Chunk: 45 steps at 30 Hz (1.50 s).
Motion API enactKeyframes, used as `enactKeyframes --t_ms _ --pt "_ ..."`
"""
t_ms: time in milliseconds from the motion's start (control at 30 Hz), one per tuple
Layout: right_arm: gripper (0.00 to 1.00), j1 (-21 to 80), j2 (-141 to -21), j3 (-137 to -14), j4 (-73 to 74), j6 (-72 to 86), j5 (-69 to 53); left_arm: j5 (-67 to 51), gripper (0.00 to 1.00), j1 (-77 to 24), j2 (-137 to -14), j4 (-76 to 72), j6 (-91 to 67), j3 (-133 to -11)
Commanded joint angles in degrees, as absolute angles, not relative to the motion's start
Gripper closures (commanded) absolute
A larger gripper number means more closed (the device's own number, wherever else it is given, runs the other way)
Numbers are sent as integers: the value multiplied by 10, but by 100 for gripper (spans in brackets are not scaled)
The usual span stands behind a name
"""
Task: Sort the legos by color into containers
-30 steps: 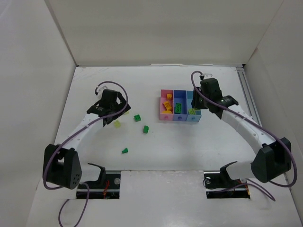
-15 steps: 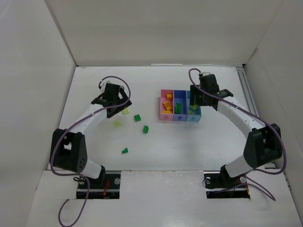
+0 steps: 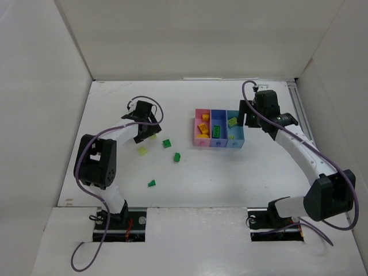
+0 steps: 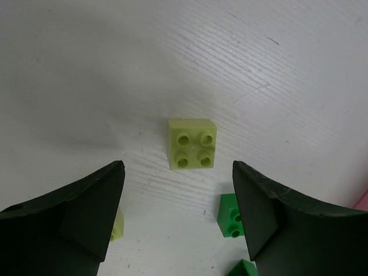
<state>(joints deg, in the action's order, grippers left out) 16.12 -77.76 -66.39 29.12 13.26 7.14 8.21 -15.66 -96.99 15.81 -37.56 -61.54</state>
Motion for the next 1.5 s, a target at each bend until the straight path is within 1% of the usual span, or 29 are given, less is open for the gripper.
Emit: enactKeyframes --t_ms 0,33,67,133,267,400,433,467,533,567,600,633,733,833,933,967,1033,1167,1200,1267,1300,1367,1400,1467 --pt "22 152 -764 -647 279 133 63 109 28 -155 -975 151 -368 -642" --pt "22 147 -757 -640 273 133 63 114 31 -155 -983 151 -368 -642" --pt "22 147 -757 -640 272 133 63 114 33 -155 -983 151 -368 -642" --pt "22 147 -757 -629 267 138 58 120 34 -160 -999 151 -368 -647" --pt "22 142 -757 -619 261 143 47 145 34 -173 -1026 156 -368 -665" --pt "22 142 -757 -613 256 149 41 156 40 -180 -1046 164 -368 -678" --pt "22 142 -757 -607 256 149 41 149 47 -180 -1052 164 -368 -679" --pt "22 142 -757 -607 256 149 41 149 47 -180 -1052 164 -368 -679" --pt "22 142 -752 -607 256 149 41 149 56 -180 -1057 164 -368 -679" --pt "22 142 -751 -607 256 149 41 144 65 -180 -1057 170 -368 -679" --pt "22 142 -751 -607 256 154 41 135 69 -180 -1057 170 -368 -679" --pt "22 142 -746 -607 256 154 47 135 77 -180 -1057 176 -368 -679" --pt "22 142 -735 -607 261 154 54 135 78 -192 -1026 182 -368 -679" --pt "22 130 -712 -601 266 173 60 123 78 -205 -986 187 -359 -706" --pt "22 104 -666 -571 259 203 75 110 78 -243 -961 179 -331 -733" --pt "22 97 -653 -565 259 212 75 110 78 -270 -955 178 -324 -755" --pt "22 78 -611 -555 259 235 88 73 78 -302 -955 151 -293 -779" --pt "22 38 -545 -535 281 255 101 23 77 -387 -989 110 -240 -851" --pt "22 38 -533 -530 286 255 107 17 77 -419 -1017 110 -229 -893" --pt "21 38 -498 -530 298 267 121 1 77 -448 -1052 110 -217 -944" --pt "21 33 -487 -524 304 267 127 1 77 -459 -1094 117 -201 -1002" --pt "20 33 -461 -524 311 267 127 -6 77 -487 -1139 140 -200 -1062" --pt "20 33 -446 -524 318 272 133 -12 77 -499 -1181 158 -195 -1122" --pt "20 33 -434 -519 323 272 133 -12 77 -506 -1221 176 -195 -1180"
